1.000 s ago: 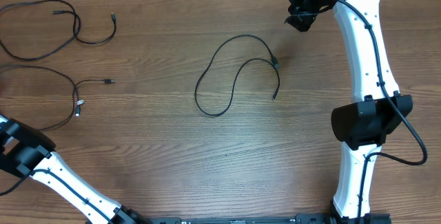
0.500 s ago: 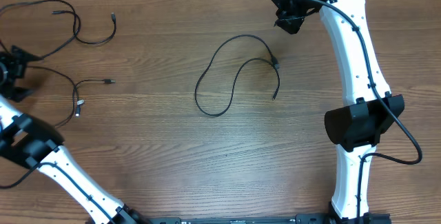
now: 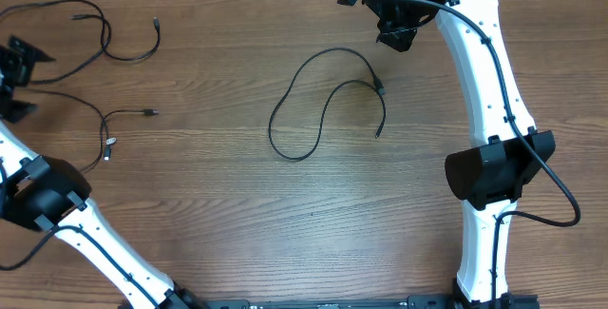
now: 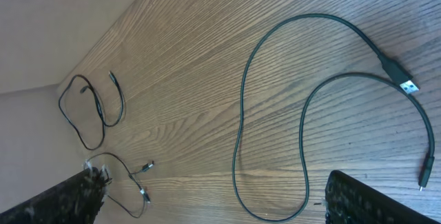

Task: Untangle cables

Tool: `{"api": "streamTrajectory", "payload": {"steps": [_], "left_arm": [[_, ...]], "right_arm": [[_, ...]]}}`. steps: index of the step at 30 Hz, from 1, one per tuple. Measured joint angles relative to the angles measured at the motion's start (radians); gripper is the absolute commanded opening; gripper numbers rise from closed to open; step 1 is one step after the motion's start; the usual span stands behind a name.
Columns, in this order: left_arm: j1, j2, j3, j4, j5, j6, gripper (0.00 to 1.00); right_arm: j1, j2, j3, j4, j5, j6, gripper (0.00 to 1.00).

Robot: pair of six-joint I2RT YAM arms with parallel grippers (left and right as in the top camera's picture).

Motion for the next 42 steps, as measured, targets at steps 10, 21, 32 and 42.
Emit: {"api": "streamTrajectory", "payload": {"steps": [10, 21, 32, 42], "left_arm": [[-0.044, -0.327, -0.585, 0.024, -0.374, -0.164, 1.0], [0.027, -0.33, -0.998, 0.301, -0.402, -0.385, 1.0], [0.029, -0.331, -1.183, 0.578, -0.396, -0.456, 0.73], [0.029, -0.344, -1.249, 0.726, -0.405, -0.461, 0.08]], "right_arm": [[0.0, 0.0, 0.0, 0.015, 0.028, -0.007, 1.0], [0.0, 0.0, 0.0, 0.031, 0.038, -0.008, 1.0], [0.0, 0.0, 0.0, 0.031, 0.039, -0.007, 1.0], [0.0, 0.0, 0.0, 0.03, 0.039, -0.008, 1.0]]}}
